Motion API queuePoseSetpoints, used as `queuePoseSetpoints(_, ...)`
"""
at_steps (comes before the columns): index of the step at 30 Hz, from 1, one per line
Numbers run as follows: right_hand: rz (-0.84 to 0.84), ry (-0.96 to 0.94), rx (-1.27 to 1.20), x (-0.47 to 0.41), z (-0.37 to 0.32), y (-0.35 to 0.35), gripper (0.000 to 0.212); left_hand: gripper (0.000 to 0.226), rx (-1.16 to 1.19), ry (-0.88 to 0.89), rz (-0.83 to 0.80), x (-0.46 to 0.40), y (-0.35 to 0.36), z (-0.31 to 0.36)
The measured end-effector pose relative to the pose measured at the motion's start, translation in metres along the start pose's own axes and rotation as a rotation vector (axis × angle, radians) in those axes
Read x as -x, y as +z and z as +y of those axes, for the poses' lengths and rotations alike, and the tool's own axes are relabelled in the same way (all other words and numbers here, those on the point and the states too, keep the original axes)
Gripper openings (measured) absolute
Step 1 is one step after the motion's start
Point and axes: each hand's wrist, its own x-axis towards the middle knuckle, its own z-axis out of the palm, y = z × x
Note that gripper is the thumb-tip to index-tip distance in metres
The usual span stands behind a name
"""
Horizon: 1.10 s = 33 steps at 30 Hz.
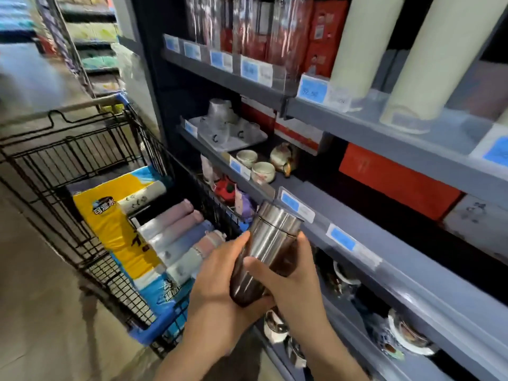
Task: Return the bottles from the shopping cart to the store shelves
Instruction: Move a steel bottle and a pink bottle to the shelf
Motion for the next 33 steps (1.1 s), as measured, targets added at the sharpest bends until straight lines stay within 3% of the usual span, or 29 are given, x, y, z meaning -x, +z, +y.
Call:
queuePoseSetpoints(4,0.185,0.050,-0.134,-0.049,0.005,-0.011,0.081,0.074,0.038,0.047,-0.229,-0.067,-0.005,-0.010)
queuePoseSetpoints(7,0.310,0.064,-0.277,-0.077,0.003,-0.026,0.085,0.054,0.124,0.035,-0.225,-0.106,0.005,-0.030)
queuePoseSetpoints(12,0.533,0.059,-0.409,-0.101,-0.006,-0.044,0.090,0.047,0.086,0.075,-0.240,-0.140,0.016,-0.050)
queuePoseSetpoints(14,0.609,0.045,-0.419,-0.105,-0.010,-0.049,0.083,0.044,0.108,0.085,-0.265,-0.151,0.021,-0.049)
queuePoseSetpoints(19,0.799,-0.049,-0.459,-0.114,-0.020,-0.059,0.066,0.043,0.164,0.211,-0.368,-0.184,0.041,-0.061)
queuePoseSetpoints(22,0.991,-0.103,-0.521,-0.121,-0.022,-0.068,0.063,0.062,0.102,0.297,-0.446,-0.208,0.057,-0.071)
queuePoseSetpoints(27,1.231,-0.148,-0.511,-0.132,-0.021,-0.070,0.085,0.090,-0.405,0.452,-0.633,-0.233,0.077,-0.103)
queuePoseSetpoints(30,1.290,-0.206,-0.447,-0.144,-0.025,-0.056,0.104,0.079,-0.400,0.563,-0.600,-0.231,0.086,-0.127)
queuePoseSetpoints(33,1.334,-0.236,-0.338,-0.159,-0.029,-0.044,0.103,0.073,-0.373,0.583,-0.598,-0.231,0.089,-0.130)
